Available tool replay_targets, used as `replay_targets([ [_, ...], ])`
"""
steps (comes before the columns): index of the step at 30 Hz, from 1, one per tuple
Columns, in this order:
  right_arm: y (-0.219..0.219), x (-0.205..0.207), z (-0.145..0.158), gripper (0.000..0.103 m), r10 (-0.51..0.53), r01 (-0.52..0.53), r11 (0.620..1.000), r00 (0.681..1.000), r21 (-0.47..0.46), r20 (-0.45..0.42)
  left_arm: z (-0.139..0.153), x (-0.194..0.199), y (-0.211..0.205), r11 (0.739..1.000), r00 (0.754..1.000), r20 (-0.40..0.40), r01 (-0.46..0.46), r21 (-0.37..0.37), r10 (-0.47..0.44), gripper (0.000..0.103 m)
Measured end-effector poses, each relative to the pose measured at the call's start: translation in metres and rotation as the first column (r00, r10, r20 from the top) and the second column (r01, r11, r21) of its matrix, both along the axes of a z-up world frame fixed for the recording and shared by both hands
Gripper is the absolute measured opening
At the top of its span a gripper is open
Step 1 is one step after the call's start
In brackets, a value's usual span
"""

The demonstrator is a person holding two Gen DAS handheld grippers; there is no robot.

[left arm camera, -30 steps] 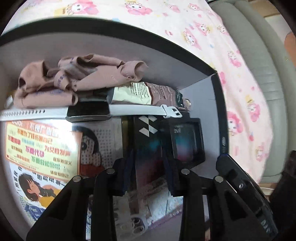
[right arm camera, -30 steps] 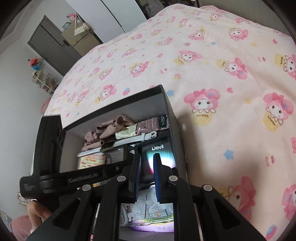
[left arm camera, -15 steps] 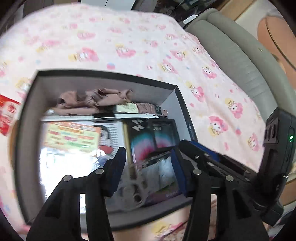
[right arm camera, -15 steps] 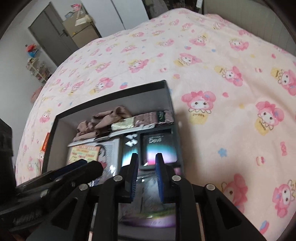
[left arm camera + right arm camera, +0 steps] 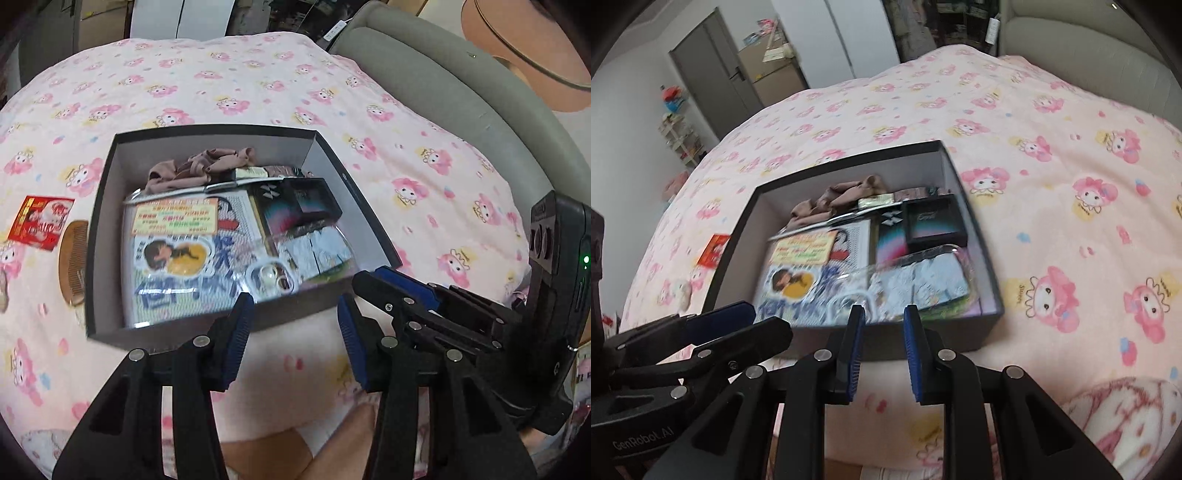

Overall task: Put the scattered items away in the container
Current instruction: 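Raise the left gripper out of the box, then move the left gripper toward the white plush keychain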

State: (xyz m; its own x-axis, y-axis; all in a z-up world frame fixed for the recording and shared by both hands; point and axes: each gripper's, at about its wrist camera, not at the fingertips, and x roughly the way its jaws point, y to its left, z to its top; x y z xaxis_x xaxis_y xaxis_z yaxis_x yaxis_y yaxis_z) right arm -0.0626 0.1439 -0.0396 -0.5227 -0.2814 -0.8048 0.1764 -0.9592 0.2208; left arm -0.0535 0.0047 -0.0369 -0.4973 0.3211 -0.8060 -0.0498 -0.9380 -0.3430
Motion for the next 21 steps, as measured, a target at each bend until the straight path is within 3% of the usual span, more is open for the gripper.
replay_targets([
  [10,-0.045,0.024,0.014,0.018,0.095,-0.094,0.995,0.995,0.028,-0.021,0.011,0.041,-0.043,0.998,0.998,-0.018,-0.062,0.003,0.062,0.047],
  [21,-0.115,0.036,0.010,0.018,0.213,-0.212,0.973,0.977,0.086,0.000,0.001,0.067,-0.100,0.990,0.989,0.029,-0.142,-0.017,0.143,0.047],
])
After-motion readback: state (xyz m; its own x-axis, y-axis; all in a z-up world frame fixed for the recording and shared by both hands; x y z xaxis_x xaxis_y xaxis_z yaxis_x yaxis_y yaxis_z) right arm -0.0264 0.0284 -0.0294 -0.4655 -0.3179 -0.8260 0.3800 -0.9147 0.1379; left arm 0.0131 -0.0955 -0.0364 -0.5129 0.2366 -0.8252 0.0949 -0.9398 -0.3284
